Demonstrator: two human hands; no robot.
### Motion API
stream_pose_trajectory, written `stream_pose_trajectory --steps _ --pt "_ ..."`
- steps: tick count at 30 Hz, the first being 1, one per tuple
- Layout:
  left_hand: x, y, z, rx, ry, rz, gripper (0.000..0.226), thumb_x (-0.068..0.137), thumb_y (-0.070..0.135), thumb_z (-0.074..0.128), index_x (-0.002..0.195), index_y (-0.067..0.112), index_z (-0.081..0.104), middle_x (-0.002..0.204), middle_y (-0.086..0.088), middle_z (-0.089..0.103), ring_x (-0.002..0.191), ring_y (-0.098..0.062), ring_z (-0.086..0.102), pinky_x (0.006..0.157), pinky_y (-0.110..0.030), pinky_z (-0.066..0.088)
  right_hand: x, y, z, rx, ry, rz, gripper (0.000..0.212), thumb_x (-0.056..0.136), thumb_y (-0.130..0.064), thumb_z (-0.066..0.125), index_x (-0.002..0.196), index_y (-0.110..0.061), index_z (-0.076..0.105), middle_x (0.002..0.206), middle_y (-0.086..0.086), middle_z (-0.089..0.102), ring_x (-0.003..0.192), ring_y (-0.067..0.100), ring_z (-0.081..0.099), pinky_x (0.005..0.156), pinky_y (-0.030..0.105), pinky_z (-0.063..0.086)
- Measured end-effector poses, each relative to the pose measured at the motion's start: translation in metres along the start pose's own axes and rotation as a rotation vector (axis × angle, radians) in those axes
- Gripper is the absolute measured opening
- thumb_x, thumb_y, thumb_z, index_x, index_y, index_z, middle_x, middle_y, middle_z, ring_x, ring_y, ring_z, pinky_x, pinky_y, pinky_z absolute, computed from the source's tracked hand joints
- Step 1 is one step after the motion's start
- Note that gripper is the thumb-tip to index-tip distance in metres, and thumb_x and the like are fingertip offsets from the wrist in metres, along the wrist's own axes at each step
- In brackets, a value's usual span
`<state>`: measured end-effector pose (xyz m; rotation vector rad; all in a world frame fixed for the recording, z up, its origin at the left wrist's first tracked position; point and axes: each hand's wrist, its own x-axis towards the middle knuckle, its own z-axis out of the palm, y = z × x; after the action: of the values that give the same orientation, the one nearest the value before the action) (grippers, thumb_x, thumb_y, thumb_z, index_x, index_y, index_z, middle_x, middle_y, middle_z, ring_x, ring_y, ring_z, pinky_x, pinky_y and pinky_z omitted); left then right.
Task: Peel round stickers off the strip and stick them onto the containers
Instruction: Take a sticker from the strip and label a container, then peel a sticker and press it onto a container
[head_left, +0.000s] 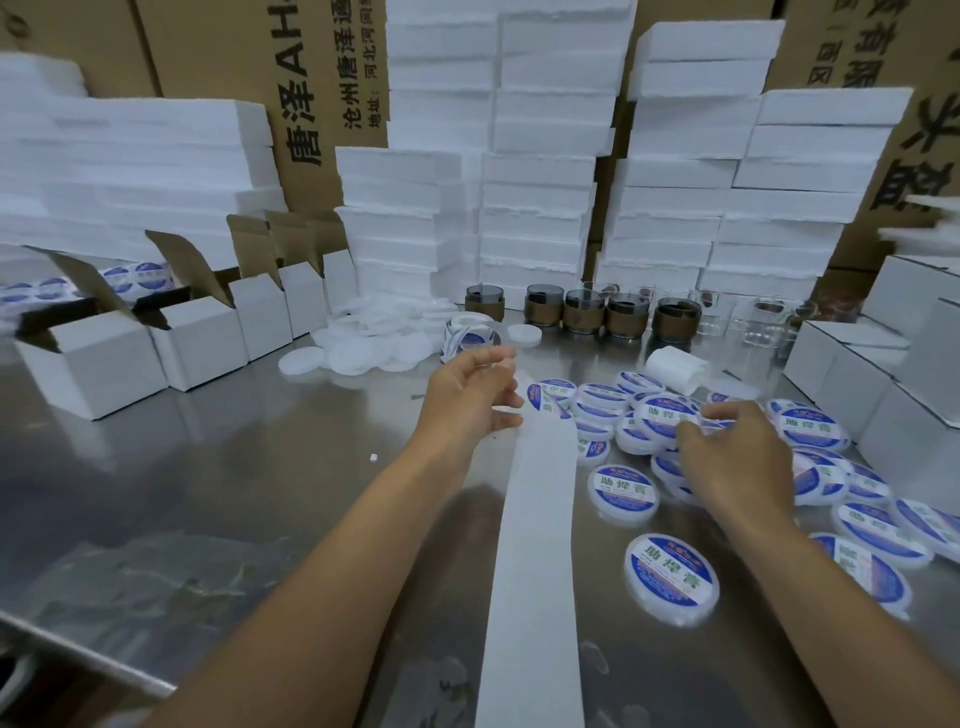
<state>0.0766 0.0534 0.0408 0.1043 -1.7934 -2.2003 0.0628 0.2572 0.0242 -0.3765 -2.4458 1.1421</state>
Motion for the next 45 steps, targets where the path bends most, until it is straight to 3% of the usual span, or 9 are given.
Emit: stream_pose_trajectory --steps 6,11,16,20,26,31,34,40,45 --pt "0.013 0.002 -0.006 0.026 0.147 0.058 0.015 0.092 0.005 0.051 0.101 0.015 0.057 0.075 -0.002 0.058 0.062 -0.010 0.056 0.049 -0.017 0.051 -0.019 -0.012 -0.005 -0.231 0.048 -0.406 0.029 0.089 -0.024 0.054 0.118 -0.017 0.052 0.092 0.012 0.061 0.098 0.025 0.049 0.080 0.038 0.040" --pt "0.050 0.006 -0.034 0.157 0.331 0.071 0.017 0.091 0.007 0.049 0.103 0.018 0.052 0.089 -0.003 0.059 0.072 -0.012 0.056 0.072 -0.028 0.052 -0.024 -0.017 -0.006 -0.355 0.046 -0.560 0.024 0.086 -0.017 0.058 0.110 -0.014 0.061 0.088 0.009 0.064 0.095 0.027 0.051 0.081 0.040 0.038" --pt "0.098 0.007 -0.082 0.552 0.461 0.159 0.026 0.094 0.012 0.048 0.119 0.011 0.053 0.109 -0.006 0.056 0.088 -0.018 0.052 0.073 -0.024 0.041 -0.022 -0.014 -0.002 -0.405 0.099 -0.649 0.017 0.077 -0.010 0.068 0.095 -0.012 0.066 0.078 0.008 0.067 0.085 0.030 0.057 0.079 0.040 0.039" --pt "0.124 -0.003 -0.119 0.919 0.421 0.166 0.037 0.094 0.017 0.051 0.130 0.008 0.048 0.132 -0.016 0.048 0.121 -0.031 0.044 0.100 -0.037 0.035 -0.021 -0.012 0.000 -0.449 0.161 -0.715 0.022 0.067 -0.006 0.077 0.087 -0.009 0.068 0.071 0.009 0.067 0.072 0.033 0.060 0.069 0.044 0.048" --pt "0.142 -0.020 -0.138 1.264 0.210 0.036 0.052 0.095 0.034 0.050 0.141 0.013 0.040 0.141 -0.017 0.044 0.129 -0.038 0.037 0.106 -0.046 0.031 -0.018 -0.010 0.002 -0.453 0.166 -0.725 0.022 0.066 -0.007 0.079 0.085 -0.009 0.069 0.064 0.008 0.065 0.067 0.033 0.060 0.067 0.045 0.048" --pt "0.138 -0.018 -0.130 1.242 0.325 0.129 0.049 0.090 0.031 0.061 0.135 0.018 0.048 0.136 -0.015 0.051 0.123 -0.037 0.044 0.102 -0.045 0.034 -0.018 -0.008 0.002 -0.457 0.146 -0.694 0.021 0.070 -0.008 0.076 0.089 -0.009 0.069 0.073 0.011 0.068 0.075 0.033 0.062 0.072 0.046 0.048" --pt "0.124 -0.008 -0.114 1.034 0.355 0.245 0.051 0.085 0.027 0.068 0.132 0.018 0.051 0.136 -0.013 0.049 0.125 -0.033 0.043 0.105 -0.041 0.033 -0.019 -0.009 0.002 -0.443 0.150 -0.708 0.020 0.071 -0.008 0.075 0.089 -0.009 0.069 0.075 0.011 0.068 0.077 0.034 0.062 0.074 0.046 0.047" --pt "0.063 0.032 -0.038 0.521 0.222 0.443 0.058 0.075 0.025 0.078 0.126 0.022 0.048 0.115 0.008 0.053 0.102 -0.008 0.051 0.075 -0.007 0.040 -0.022 -0.010 0.002 -0.421 0.084 -0.676 0.015 0.079 -0.012 0.068 0.094 -0.012 0.067 0.079 0.008 0.068 0.084 0.030 0.058 0.081 0.044 0.043" --pt "0.000 0.016 0.017 0.493 -0.043 0.469 0.069 0.067 0.027 0.083 0.124 0.029 0.045 0.112 0.014 0.051 0.100 -0.006 0.050 0.079 -0.010 0.039 -0.020 -0.010 0.002 -0.280 0.001 -0.566 0.023 0.092 -0.024 0.049 0.111 -0.016 0.061 0.091 0.007 0.066 0.091 0.024 0.055 0.085 0.040 0.038"
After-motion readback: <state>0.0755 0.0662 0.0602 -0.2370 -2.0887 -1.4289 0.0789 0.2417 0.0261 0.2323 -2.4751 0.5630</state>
